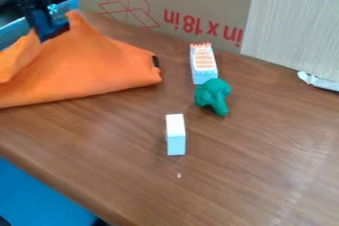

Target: Fold the cloth from bottom right to top left

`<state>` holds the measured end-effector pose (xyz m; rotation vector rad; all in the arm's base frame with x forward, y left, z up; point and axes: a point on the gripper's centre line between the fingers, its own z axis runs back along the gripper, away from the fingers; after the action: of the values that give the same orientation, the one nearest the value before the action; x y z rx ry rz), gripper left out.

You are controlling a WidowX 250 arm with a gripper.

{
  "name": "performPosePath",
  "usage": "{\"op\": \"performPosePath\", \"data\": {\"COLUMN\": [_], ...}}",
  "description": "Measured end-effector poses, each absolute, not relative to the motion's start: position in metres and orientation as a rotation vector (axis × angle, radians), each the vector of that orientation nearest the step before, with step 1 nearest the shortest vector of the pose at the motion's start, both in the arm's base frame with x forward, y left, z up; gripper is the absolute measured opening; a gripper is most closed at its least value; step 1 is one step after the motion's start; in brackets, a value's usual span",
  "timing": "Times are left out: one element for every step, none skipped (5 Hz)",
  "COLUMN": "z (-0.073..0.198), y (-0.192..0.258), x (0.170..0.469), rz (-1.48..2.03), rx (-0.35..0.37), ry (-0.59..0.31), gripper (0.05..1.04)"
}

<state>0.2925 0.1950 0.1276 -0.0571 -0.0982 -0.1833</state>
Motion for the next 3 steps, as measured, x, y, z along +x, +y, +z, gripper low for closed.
{"op": "performPosePath", "data": {"z": [0.128, 0.124, 0.126], "y": [0.212, 0.230, 0.239], "x": [0.305, 0.313, 0.323], "rz": [-0.167, -0.194, -0.321], "rx": [-0.055, -0.032, 0.015], "ry": [-0.041, 0.025, 0.070], "gripper": [0.054, 0.054, 0.054]}}
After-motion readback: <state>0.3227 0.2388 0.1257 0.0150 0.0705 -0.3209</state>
